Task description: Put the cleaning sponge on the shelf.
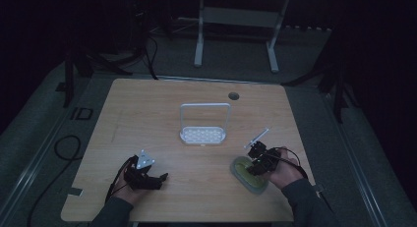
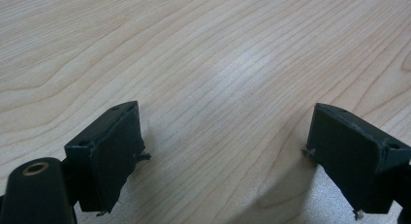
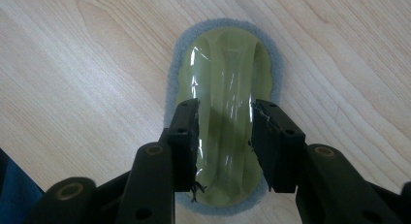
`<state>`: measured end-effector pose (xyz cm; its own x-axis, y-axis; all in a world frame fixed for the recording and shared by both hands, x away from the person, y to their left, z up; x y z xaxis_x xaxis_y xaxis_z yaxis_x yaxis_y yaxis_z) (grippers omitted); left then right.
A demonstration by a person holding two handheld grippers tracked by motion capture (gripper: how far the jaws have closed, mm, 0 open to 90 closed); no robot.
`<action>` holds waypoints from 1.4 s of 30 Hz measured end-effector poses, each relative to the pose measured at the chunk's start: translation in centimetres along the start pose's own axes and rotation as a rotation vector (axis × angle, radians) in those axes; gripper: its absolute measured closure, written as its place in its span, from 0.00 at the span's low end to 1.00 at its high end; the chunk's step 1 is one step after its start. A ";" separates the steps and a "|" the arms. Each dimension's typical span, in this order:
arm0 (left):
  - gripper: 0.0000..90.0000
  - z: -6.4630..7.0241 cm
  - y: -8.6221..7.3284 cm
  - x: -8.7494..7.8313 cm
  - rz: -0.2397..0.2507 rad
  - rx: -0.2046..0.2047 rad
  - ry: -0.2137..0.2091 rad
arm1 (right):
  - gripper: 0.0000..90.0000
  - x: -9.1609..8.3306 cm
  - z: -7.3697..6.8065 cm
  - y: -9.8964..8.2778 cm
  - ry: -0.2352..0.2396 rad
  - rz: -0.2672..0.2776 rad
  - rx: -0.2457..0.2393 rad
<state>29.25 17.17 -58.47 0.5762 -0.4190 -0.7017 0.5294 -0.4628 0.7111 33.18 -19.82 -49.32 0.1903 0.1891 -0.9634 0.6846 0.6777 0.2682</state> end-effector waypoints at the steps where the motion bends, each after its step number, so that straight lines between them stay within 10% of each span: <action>1: 0.14 0.0 0.0 0.0 0.000 0.000 0.000 | 0.69 0.0 0.0 0.1 0.000 -0.005 0.001; 42: 0.14 0.0 0.0 0.0 0.000 -0.003 -0.001 | 0.78 1.5 0.0 1.8 0.012 -0.166 -0.047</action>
<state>29.24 17.15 -58.48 0.5757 -0.4201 -0.7015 0.5311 -0.4602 0.7115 34.67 -18.32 -50.24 0.0687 0.0798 -0.9944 0.6725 0.7326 0.1052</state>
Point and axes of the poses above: each handheld gripper's, and its own axes: x roughly forward along the jaws, y roughly out of its top, z roughly to its right, the point moved 3 cm from there along x, roughly forward along the jaws, and after that the axes turned 4 degrees about x, right-handed, at the moved point
